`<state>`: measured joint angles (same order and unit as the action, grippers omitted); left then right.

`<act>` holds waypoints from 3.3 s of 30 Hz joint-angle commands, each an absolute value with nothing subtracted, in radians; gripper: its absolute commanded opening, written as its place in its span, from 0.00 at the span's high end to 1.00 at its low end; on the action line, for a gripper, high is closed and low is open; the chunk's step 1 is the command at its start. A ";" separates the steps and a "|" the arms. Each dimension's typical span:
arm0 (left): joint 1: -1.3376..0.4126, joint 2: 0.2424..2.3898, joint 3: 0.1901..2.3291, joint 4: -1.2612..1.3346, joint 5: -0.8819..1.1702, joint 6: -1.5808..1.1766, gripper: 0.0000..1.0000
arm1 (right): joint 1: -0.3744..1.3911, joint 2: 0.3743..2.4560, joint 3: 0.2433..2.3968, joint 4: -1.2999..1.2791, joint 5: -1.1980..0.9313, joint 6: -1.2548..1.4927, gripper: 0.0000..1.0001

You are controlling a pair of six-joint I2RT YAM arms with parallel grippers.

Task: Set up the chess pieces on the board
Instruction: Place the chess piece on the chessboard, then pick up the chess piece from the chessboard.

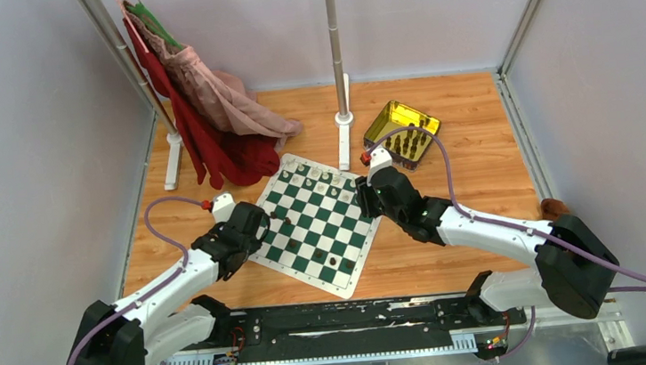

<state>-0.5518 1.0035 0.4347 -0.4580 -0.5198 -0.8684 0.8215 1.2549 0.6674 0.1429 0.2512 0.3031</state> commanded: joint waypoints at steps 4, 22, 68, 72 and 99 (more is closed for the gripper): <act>-0.545 0.996 0.431 -0.454 -0.541 -0.876 0.60 | 0.807 1.262 0.655 0.167 0.238 0.319 0.60; -0.544 0.871 0.529 -0.414 -0.525 -0.730 0.40 | 0.808 1.261 0.652 0.172 0.239 0.323 0.60; -0.444 1.361 0.636 -0.081 -0.360 -0.608 0.55 | 0.807 1.317 0.676 0.173 0.249 0.309 0.60; -0.440 1.368 0.635 -0.081 -0.356 -0.608 0.56 | 0.807 1.321 0.676 0.175 0.249 0.310 0.60; -0.431 1.387 0.614 -0.081 -0.343 -0.617 0.68 | 0.807 1.332 0.673 0.179 0.249 0.316 0.60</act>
